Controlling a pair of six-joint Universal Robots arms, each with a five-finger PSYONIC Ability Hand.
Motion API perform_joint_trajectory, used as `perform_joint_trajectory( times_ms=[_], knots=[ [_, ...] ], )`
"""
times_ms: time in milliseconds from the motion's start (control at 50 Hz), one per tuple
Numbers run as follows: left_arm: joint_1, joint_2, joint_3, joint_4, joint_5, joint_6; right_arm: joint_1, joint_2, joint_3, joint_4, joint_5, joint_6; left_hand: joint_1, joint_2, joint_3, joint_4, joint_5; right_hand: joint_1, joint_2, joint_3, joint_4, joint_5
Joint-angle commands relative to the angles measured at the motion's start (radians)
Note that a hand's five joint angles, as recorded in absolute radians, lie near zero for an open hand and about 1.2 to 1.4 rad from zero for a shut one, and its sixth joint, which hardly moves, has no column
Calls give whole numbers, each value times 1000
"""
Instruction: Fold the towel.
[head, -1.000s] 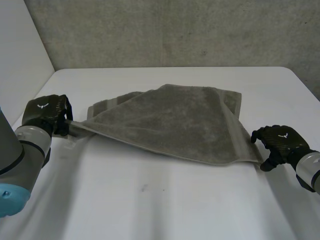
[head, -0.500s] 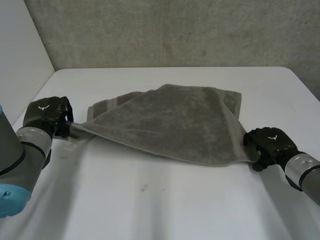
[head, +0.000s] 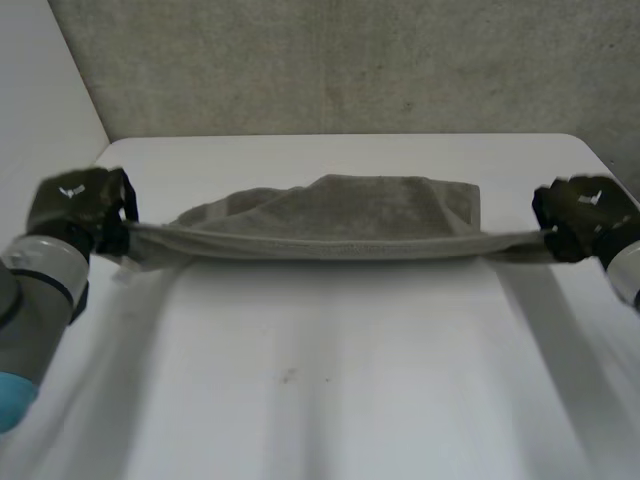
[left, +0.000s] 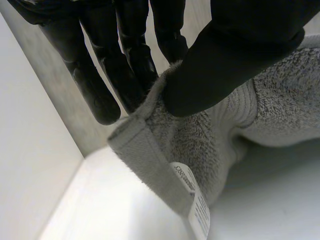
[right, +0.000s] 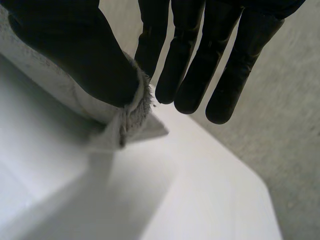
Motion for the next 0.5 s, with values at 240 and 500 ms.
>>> perform_joint_trajectory(
  times_ms=[240, 500],
  knots=[
    [1, 184, 326, -598, 50, 219, -40, -253, -465, 894, -95, -433, 205, 178, 180, 178, 184, 420, 219, 212, 204, 251],
    [-1, -222, 369, -666, 47, 273, 158, 145, -526, 925, 179, -577, 205, 178, 180, 178, 184, 420, 219, 212, 204, 251]
  ],
)
